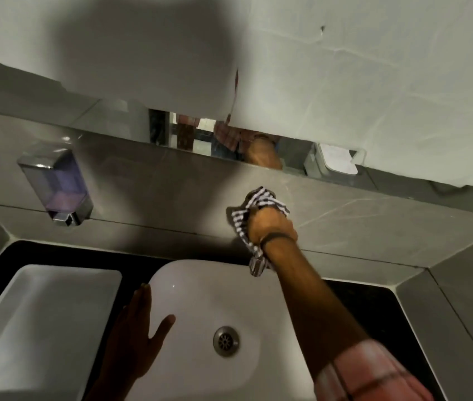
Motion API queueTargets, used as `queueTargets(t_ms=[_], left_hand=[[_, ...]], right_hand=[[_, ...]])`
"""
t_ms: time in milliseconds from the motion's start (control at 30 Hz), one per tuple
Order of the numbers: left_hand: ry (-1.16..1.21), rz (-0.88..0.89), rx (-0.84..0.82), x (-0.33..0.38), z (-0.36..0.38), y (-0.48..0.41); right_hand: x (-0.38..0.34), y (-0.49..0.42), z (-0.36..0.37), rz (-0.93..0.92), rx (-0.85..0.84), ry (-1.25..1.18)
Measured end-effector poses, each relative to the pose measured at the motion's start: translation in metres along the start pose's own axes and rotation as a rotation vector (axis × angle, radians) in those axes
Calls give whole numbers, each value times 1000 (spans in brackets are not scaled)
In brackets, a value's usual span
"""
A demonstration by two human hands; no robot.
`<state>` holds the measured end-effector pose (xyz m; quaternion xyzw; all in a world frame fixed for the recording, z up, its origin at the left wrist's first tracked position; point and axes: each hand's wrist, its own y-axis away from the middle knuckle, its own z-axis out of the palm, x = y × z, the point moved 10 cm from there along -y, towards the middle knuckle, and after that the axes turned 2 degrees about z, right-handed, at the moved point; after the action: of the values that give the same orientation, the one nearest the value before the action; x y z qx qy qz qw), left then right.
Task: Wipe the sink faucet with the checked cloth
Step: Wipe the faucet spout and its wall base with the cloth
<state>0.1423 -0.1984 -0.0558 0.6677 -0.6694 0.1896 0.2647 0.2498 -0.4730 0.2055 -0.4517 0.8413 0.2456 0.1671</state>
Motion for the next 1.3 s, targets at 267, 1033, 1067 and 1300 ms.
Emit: queueTargets(t_ms=[267,1033,1067,1300], left_hand=[[24,-22,11,1,-1,-2],[17,-23,41,-9,5,-7],[15,-24,41,-9,5,-6],[18,-45,33,-10,5,-4]], right_hand=[[48,20,9,49,210,151],[88,48,56,-353,556,-716],[84,42,48,-360,578,-716],[93,58,62,-381,581,-702]])
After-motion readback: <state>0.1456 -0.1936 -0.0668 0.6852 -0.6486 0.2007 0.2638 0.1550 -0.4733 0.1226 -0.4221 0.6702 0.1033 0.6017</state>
